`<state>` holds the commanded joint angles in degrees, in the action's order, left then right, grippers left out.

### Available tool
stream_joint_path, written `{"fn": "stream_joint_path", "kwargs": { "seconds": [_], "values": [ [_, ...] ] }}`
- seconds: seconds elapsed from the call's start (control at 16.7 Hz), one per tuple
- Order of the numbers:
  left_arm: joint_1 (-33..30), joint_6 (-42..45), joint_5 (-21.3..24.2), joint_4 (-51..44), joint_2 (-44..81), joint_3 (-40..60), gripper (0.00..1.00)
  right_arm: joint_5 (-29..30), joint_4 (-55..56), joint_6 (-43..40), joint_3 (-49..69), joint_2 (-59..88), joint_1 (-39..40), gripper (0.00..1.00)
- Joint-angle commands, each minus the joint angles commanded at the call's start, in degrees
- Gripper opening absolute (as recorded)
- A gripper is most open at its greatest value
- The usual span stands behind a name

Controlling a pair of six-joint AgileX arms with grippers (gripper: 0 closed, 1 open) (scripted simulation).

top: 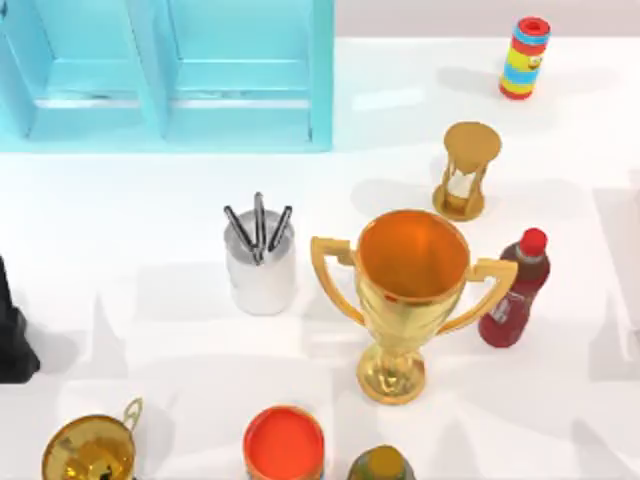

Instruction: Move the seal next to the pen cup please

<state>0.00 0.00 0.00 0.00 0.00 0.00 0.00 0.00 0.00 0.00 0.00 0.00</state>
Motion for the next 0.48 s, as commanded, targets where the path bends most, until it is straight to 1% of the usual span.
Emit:
{"fn": "stream_joint_path", "kwargs": {
  "seconds": [0.24,0.48],
  "values": [
    [0.2,0.2,0.0,-1.9,1.9,1.9,1.0,0.0,0.0,0.0,0.0,0.0,0.0,1.0],
    [1.1,1.3,0.0,-11.4,12.8,12.0,1.0,0.0,0.0,0.0,0.0,0.0,0.0,1.0]
  ]
}}
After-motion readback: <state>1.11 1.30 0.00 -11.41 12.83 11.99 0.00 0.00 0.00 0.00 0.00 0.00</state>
